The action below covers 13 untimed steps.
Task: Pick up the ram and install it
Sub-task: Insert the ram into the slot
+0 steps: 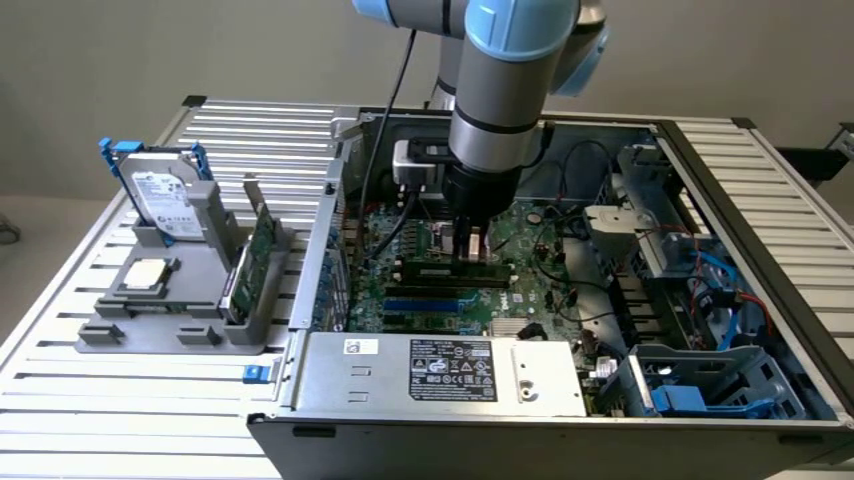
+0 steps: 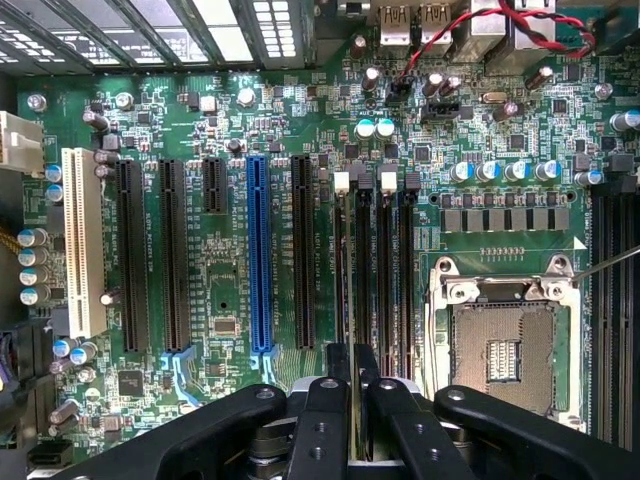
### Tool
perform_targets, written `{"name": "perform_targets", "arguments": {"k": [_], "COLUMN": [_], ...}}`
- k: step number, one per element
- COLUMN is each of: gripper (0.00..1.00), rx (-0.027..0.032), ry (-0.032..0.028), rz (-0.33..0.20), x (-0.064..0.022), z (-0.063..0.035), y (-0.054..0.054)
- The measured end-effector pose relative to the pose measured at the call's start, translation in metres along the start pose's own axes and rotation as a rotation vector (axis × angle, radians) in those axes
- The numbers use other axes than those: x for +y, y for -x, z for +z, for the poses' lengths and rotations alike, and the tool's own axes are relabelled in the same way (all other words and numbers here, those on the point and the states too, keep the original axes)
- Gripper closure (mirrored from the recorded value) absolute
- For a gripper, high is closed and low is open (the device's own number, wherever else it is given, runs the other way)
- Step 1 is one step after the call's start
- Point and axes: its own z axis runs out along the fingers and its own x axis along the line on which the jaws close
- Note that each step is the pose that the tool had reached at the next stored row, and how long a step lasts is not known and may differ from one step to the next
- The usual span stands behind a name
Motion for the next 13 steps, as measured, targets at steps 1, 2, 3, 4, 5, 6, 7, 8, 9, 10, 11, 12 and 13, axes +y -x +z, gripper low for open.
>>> {"name": "perform_targets", "arguments": {"k": [1,2,3,4,5,6,7,8,9,10,11,12,13], "gripper": [0.86,0.86,0.86,0.86,0.86,0.86,0.86,0.86,0.86,0.84,0.78,0.72,0.72], "rx": [0.0000,0.0000,-0.0001,0.0000,0.0000,0.0001,0.0001,0.0002,0.0001,0.0001,0.0000,0.0000,0.0000], "ry": [0.0000,0.0000,0.0000,0.0000,0.0000,0.0000,0.0000,0.0000,0.0000,0.0001,0.0000,0.0000,0.0000], "rz": [0.000,0.000,0.000,0.000,0.000,0.000,0.000,0.000,0.000,0.000,0.000,0.000,0.000], "x": [0.0000,0.0000,0.0000,0.0000,0.0000,0.0000,0.0000,0.0000,0.0000,0.0000,0.0000,0.0000,0.0001], "z": [0.0002,0.0003,0.0006,0.0008,0.0010,0.0012,0.0013,0.0014,0.0015,0.0015,0.0016,0.0016,0.0016], "y": [0.0000,0.0000,0.0000,0.0000,0.0000,0.0000,0.0000,0.0000,0.0000,0.0000,0.0000,0.0000,0.0000]}}
